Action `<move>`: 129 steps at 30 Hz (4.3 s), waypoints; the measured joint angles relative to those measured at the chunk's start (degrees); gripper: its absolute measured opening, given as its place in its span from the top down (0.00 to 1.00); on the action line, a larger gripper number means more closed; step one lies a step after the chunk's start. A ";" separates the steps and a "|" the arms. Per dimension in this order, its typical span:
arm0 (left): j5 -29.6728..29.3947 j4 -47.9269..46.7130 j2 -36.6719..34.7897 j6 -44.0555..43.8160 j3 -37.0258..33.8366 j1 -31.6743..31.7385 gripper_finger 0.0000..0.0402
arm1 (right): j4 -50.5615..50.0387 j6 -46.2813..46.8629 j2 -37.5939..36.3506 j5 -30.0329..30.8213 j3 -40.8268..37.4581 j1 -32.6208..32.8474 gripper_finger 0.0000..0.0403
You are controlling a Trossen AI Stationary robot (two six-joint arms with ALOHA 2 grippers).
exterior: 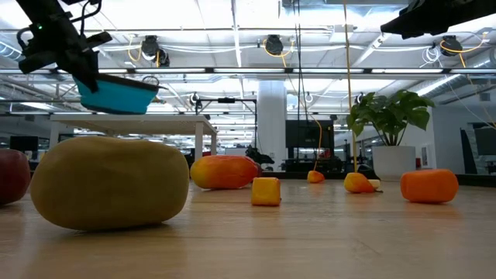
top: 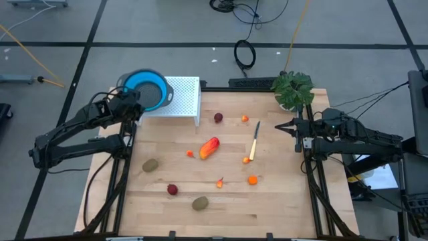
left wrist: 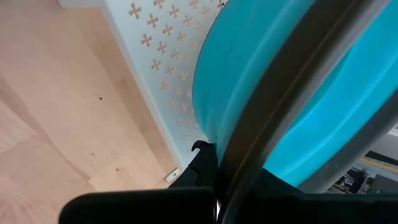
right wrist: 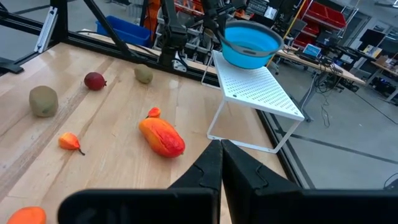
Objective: Pick & Place Fruit
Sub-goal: Put the blue blue strainer bowl on the shelf, then put the orange mango into the blue strainer bowl on the shelf
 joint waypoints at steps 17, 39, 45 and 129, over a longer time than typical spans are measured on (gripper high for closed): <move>2.92 2.14 0.13 3.27 0.00 -0.02 0.98 | 0.87 -1.26 0.00 -0.15 0.00 0.00 1.00; 5.94 2.25 1.50 6.99 0.00 -0.01 0.61 | 1.14 -2.05 0.00 -0.22 0.00 -0.01 1.00; 5.41 3.23 0.08 8.91 0.00 -0.02 0.47 | 1.33 -2.15 0.00 -0.22 0.00 0.00 1.00; 8.01 27.31 35.98 88.46 17.72 -40.38 1.00 | 16.47 9.34 9.93 6.54 0.00 -0.02 1.00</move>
